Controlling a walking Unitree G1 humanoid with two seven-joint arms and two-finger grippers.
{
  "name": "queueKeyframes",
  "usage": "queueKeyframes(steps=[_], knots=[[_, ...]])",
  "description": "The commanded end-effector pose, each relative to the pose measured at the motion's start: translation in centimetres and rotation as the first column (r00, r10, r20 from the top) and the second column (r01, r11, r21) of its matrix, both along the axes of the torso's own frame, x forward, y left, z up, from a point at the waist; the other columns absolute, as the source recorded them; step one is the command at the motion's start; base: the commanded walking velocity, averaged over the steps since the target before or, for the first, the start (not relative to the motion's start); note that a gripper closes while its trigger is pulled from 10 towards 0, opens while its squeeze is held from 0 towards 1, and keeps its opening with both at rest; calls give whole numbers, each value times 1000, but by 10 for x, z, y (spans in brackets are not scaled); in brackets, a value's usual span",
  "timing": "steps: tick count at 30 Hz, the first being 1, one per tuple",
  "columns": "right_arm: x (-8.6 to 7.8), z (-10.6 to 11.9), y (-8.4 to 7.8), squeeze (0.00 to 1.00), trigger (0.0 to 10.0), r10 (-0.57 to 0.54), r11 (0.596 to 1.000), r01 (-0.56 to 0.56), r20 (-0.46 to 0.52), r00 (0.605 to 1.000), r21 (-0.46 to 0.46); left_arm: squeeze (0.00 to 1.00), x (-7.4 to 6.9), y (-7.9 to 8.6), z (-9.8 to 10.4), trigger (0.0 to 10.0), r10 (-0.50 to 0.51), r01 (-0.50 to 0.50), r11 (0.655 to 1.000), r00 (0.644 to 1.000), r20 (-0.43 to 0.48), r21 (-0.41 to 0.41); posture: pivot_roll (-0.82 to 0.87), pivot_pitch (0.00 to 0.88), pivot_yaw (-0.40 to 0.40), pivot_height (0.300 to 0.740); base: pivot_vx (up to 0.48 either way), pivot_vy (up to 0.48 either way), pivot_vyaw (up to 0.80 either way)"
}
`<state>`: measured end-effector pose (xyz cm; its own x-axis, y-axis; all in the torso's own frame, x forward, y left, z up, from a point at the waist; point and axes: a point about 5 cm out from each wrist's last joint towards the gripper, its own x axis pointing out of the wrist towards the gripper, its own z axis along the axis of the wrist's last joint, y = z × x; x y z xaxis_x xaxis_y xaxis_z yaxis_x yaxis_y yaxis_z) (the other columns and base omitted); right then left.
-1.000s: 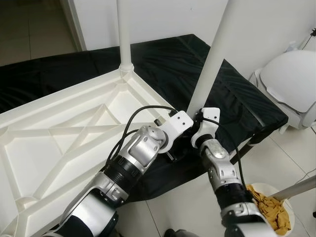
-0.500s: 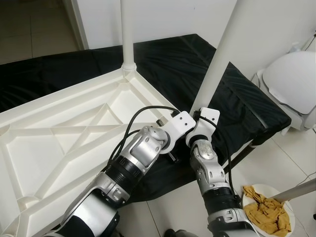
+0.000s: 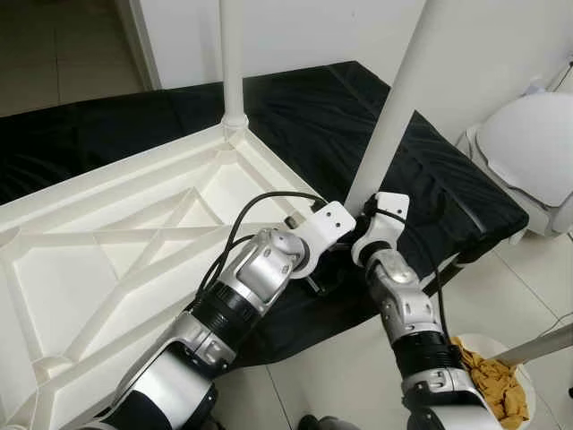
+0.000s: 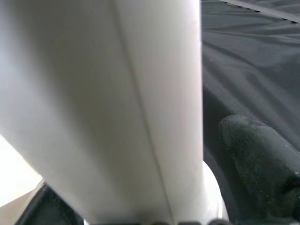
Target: Building children table
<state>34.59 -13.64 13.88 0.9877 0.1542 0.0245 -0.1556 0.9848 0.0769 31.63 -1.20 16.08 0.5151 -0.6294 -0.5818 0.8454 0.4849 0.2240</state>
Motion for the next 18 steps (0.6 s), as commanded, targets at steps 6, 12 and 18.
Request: queueKeyframes(steps=[6,12,18], knots=[[-2,1,-6,0,10000,397,909,-394,-7,918,-137,0,0,-4,3,10000,-11,11,1000,1000,25,15,-70,63,-26,740,0,0,0],[-3,-3,-7,0,10000,536,825,-533,-40,843,-190,0,1,-4,4,10000,-13,13,1000,1000,27,15,-66,69,-16,740,0,0,0],[0,-5,-13,0,4588,552,808,-552,-64,831,-206,0,0,-3,4,10000,-17,17,1000,1000,25,18,-64,73,-9,740,0,0,0]])
